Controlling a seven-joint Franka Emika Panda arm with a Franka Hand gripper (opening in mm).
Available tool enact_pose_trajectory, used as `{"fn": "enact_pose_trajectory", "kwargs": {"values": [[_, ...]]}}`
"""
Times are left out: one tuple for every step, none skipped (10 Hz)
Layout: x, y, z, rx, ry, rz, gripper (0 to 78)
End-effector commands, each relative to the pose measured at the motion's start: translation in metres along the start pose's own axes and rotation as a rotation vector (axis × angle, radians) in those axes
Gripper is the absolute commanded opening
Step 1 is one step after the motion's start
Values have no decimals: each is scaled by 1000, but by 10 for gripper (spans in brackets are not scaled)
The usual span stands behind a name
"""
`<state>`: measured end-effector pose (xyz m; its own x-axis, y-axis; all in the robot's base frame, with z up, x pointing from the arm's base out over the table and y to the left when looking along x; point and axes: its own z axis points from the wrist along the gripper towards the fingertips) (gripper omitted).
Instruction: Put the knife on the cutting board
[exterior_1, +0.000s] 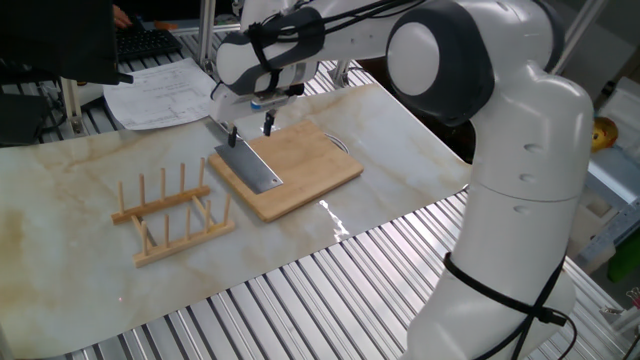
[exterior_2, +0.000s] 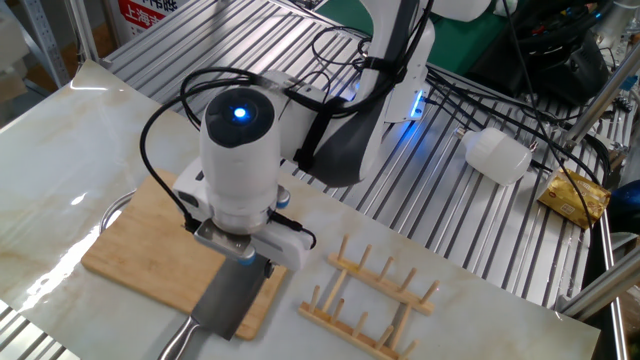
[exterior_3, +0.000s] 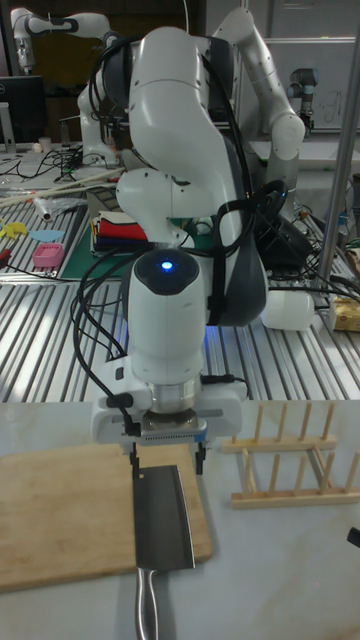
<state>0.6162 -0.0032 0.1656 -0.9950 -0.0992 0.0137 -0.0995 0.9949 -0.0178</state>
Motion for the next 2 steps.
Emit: {"fn": "enact_pose_trajectory", "kwargs": {"values": [[1,-1,-5,6,-2,15,774],[1,-1,-5,7,-2,18,774]]}}
